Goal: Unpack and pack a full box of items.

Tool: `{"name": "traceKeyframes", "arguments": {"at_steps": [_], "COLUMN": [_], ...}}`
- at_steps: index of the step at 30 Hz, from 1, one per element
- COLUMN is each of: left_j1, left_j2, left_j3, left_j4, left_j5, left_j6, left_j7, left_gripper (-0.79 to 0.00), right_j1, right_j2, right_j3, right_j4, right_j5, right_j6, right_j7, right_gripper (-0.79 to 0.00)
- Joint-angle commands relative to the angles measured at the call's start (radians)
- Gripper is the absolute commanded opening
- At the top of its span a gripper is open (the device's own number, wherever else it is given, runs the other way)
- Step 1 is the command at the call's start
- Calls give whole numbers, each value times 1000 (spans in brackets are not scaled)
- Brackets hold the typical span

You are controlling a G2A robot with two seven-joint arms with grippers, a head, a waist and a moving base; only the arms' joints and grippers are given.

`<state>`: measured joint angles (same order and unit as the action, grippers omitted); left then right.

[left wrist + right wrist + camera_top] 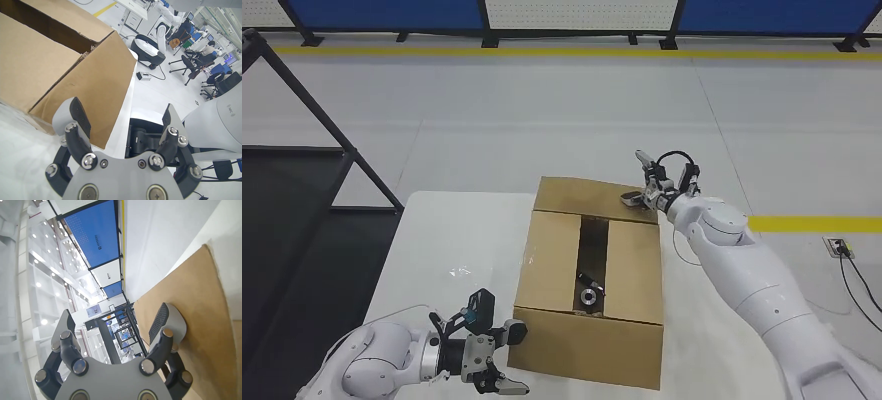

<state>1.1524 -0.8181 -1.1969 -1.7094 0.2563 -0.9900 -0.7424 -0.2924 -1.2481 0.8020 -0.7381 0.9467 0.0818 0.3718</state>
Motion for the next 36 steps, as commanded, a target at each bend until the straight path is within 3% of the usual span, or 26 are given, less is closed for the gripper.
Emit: {"name": "traceKeyframes", "arguments": {"at_steps": [1,9,16,26,36], "left_j1": [0,8,62,143,169], "left_j2": [0,0,11,21,24], "left_j3": [0,-8,-89,-220,-253], "left_j4": [0,-16,-58,-34,-25], "left_j5": [0,10,-26,-48,-37], "left_j6": [0,13,-22,-22,-22], "left_j7": [0,28,134,316,345], "left_gripper": [0,0,0,0,0], "right_j1": [-12,-90,-197,-283,-288], "right_j2": [5,48,100,124,122], "right_j3": [19,109,183,199,205], "right_j4": [-16,-158,-394,-590,-592], "right_j5": [-1,-61,-198,-361,-351], "right_j6": [-32,-74,15,198,209], "right_j7": [42,256,381,305,288], "right_gripper": [0,0,0,0,0]}}
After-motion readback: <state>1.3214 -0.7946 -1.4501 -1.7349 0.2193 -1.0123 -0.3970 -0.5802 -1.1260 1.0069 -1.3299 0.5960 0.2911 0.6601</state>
